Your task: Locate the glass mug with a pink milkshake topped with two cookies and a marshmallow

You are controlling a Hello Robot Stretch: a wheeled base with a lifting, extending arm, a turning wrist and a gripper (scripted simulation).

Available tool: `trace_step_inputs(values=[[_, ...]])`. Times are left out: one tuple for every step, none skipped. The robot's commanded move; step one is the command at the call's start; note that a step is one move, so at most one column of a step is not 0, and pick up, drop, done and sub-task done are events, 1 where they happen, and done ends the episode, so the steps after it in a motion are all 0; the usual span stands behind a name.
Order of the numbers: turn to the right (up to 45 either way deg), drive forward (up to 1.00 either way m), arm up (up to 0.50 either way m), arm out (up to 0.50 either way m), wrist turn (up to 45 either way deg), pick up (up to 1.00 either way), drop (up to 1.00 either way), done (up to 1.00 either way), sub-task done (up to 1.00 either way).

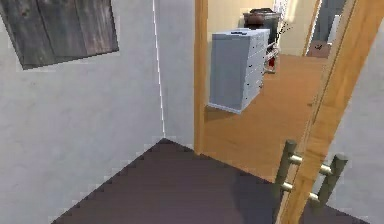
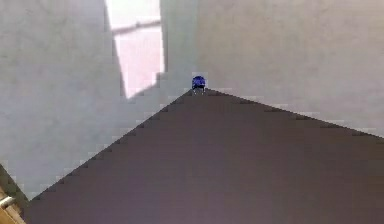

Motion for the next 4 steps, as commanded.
trace_step_inputs(values=[[0.0, 0.4, 0.0, 0.0, 0.0, 0.0, 0.0, 0.0, 0.0], [12.0, 0.0, 0.0, 0.0, 0.0, 0.0, 0.0, 0.0, 0.0], [0.0, 0.5, 0.0, 0.0, 0.0, 0.0, 0.0, 0.0, 0.0], [21.0, 0.0, 0.0, 0.0, 0.0, 0.0, 0.0, 0.0, 0.0]])
